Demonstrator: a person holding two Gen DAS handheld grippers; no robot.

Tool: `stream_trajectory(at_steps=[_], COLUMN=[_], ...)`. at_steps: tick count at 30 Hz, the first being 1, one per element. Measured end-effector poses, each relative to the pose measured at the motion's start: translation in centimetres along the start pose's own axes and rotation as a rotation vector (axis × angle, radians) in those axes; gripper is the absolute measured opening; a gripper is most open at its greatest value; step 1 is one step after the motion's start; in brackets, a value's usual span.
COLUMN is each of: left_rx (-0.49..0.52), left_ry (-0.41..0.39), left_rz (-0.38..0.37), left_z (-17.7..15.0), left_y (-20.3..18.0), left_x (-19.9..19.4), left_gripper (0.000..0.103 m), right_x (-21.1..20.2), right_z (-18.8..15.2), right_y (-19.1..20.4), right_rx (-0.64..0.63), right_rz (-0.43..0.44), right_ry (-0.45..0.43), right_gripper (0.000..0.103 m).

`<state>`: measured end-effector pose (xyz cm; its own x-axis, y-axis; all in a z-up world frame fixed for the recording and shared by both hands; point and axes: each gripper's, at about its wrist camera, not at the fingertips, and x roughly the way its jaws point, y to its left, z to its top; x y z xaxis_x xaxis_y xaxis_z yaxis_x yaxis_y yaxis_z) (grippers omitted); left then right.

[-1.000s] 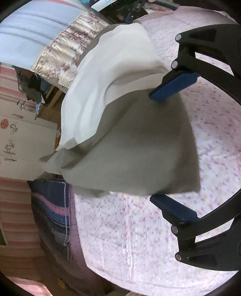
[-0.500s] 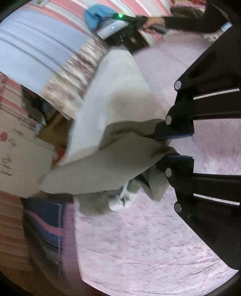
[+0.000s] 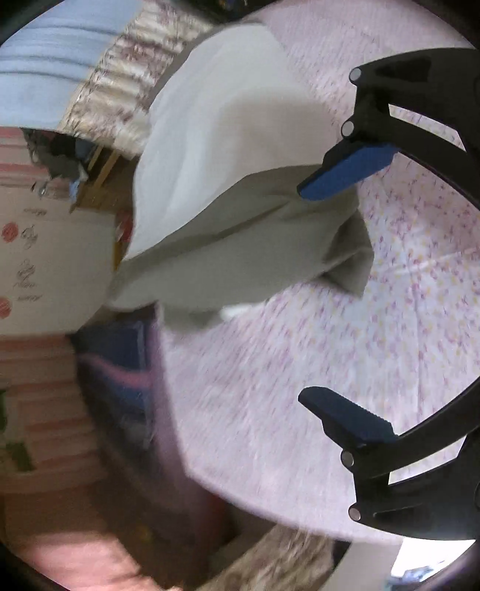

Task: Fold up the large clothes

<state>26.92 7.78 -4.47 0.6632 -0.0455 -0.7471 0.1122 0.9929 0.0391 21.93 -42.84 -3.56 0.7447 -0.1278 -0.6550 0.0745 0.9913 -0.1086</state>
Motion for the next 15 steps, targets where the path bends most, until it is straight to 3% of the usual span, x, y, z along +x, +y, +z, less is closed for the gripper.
stream_trajectory(at_steps=[3,7,10,11,15], left_rx=[-0.024,-0.059,-0.088,-0.076,-0.054], left_ry=[-0.024,-0.069,-0.085,-0.078,0.021], left_rz=[0.016,-0.064,-0.171,-0.197,-0.067], left_z=[1.1,3.0,4.4,5.0,5.9], left_y=[-1.0,-3.7,-6.2,-7.2,-8.7], left_x=[-1.4,-1.9,-0.6,0.7,6.7], left_gripper=[0.100,0.100,0.100,0.100,0.100], right_x=[-0.5,-0.2,2.5,3.2,7.5], right_z=[0.6,1.7,2.4,2.4,1.9], right_y=[1.1,3.7,6.0,6.6,7.8], right_rx=[0.017,0.064,0.084,0.073,-0.014], right_rz=[0.007,0.104,0.240,0.246,0.188], right_ry=[-0.060,-0.155,-0.101,-0.081,0.005], right_gripper=[0.088,0.088,0.088,0.088,0.087])
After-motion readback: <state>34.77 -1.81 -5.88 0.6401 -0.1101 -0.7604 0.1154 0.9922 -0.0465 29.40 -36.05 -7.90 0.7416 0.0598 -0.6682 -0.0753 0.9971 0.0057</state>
